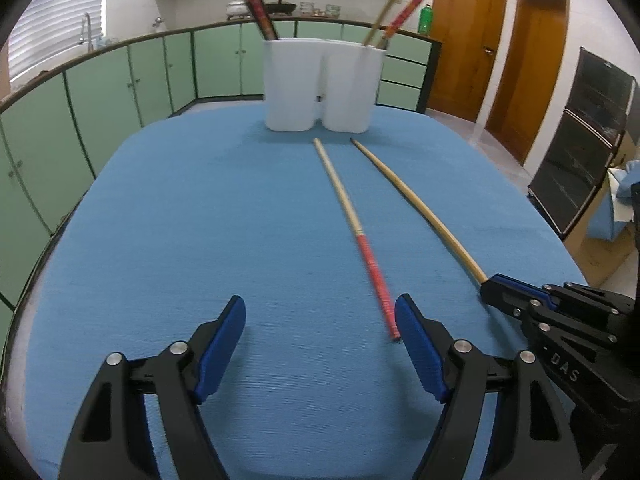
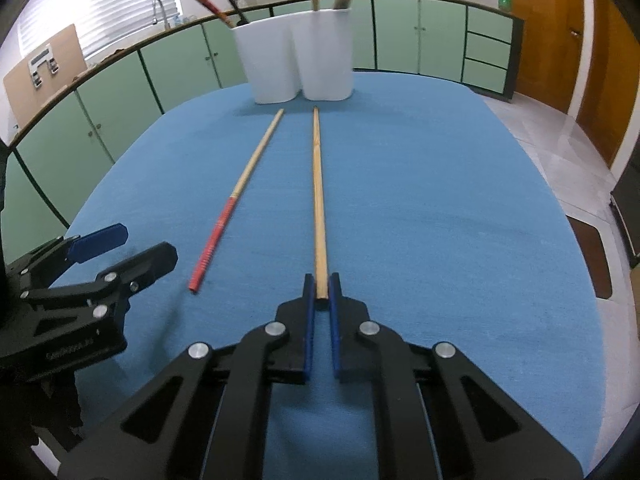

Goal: Organize utensils
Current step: 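Grasp the plain chopstick with the right tool while the left tool grasps the red one, then lift both chopsticks toward the white holder, then lower both chopsticks into the white holder and open both tools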

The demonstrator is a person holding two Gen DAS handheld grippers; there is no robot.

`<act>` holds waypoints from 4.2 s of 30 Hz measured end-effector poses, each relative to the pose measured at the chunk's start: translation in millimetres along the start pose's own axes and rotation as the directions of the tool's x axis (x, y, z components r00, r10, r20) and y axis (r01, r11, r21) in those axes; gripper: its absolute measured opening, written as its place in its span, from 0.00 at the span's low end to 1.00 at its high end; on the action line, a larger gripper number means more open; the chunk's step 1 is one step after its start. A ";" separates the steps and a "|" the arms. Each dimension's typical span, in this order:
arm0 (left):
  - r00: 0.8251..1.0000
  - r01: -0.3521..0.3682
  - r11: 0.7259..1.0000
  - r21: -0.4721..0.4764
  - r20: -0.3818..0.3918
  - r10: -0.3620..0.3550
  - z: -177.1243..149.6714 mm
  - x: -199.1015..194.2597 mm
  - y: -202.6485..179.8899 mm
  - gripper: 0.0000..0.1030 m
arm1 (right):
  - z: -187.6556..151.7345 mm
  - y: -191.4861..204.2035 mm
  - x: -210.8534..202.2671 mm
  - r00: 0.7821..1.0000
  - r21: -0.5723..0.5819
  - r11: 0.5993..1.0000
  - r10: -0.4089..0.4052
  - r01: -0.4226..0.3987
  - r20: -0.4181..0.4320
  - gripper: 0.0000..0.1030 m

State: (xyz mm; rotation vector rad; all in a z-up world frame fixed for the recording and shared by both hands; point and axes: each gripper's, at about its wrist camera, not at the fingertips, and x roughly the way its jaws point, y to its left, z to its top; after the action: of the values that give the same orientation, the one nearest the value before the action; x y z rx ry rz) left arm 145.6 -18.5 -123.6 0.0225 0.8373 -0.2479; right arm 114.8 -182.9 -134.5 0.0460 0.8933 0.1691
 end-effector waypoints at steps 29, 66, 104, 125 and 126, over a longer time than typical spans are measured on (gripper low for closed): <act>0.997 -0.065 0.998 0.013 -0.043 0.065 -4.6 14.5 -16.5 0.06 | -2.3 -19.6 2.1 0.998 0.046 0.997 0.068 -0.067 -0.011 0.07; 0.957 0.006 0.998 0.062 0.288 -0.024 113.2 -110.8 1.9 0.05 | 119.4 -0.2 -120.1 0.949 -0.142 0.985 0.133 -0.095 0.286 0.06; 0.860 0.027 0.996 0.084 0.507 -0.066 325.9 -53.2 17.8 0.05 | 357.2 -16.3 -94.3 0.856 -0.101 0.991 0.127 -0.088 0.501 0.06; 0.899 0.011 0.997 0.073 0.436 -0.042 262.3 -52.5 27.1 0.54 | 280.8 -32.5 -102.6 0.879 -0.051 0.998 0.062 -0.043 0.473 0.57; 0.897 0.009 0.997 0.073 0.440 -0.040 253.9 -60.5 27.1 0.57 | 270.5 -31.9 -109.6 0.876 -0.055 0.998 0.058 -0.036 0.478 0.61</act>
State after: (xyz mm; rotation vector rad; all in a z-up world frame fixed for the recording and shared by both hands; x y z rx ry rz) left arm 298.8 -9.3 89.3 0.0190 0.3739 -0.2923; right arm 262.1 -224.3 116.0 0.0654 0.3897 0.2116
